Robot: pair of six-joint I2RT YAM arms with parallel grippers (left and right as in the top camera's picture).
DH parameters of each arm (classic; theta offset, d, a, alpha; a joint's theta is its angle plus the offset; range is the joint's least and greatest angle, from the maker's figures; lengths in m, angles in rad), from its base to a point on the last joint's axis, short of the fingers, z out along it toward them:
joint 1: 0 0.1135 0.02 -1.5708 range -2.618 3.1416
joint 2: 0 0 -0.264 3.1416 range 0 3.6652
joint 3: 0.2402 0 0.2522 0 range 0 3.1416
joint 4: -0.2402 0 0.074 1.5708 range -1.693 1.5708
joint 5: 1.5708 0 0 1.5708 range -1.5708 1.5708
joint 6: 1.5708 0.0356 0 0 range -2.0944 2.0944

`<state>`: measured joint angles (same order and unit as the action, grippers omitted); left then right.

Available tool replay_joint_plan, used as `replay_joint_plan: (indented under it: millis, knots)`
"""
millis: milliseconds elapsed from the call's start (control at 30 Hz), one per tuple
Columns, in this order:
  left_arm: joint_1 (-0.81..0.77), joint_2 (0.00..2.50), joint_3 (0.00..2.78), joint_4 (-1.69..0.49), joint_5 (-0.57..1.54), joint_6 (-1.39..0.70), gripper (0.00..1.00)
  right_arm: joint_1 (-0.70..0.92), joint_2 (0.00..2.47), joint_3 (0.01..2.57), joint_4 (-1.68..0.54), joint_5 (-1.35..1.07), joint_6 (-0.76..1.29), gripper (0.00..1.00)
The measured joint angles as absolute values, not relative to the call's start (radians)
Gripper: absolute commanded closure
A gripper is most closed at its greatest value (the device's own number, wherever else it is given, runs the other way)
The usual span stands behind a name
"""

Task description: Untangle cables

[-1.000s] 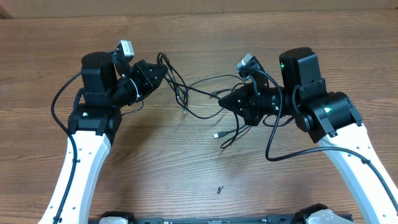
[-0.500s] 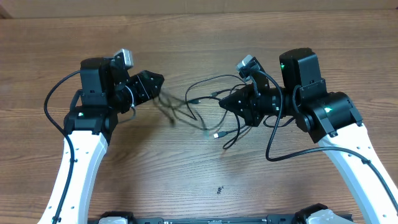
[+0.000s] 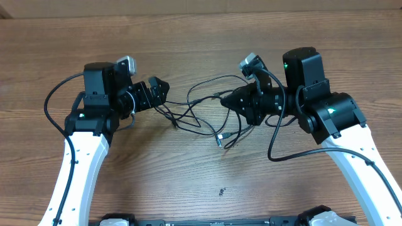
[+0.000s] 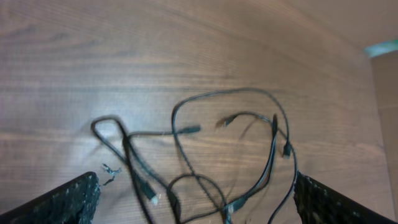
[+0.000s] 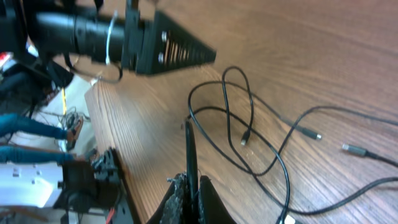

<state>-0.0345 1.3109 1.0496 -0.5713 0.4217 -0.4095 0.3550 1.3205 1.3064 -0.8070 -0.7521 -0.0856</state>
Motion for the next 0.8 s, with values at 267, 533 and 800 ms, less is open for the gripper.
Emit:
replay_joint_plan:
  millis: [267,533,800]
  knots:
    - [-0.035,1.311,1.050,-0.690,0.416,-0.343,0.00,0.354,1.320,1.306,-0.621,-0.754,0.112,0.96]
    - [-0.035,1.311,1.050,-0.754,0.414,-0.314,0.00,0.354,1.320,1.303,-0.379,-0.841,0.311,0.96]
    - [-0.035,1.311,1.050,-0.762,0.414,-0.313,0.00,0.354,1.316,1.299,-0.019,-0.889,0.545,0.96]
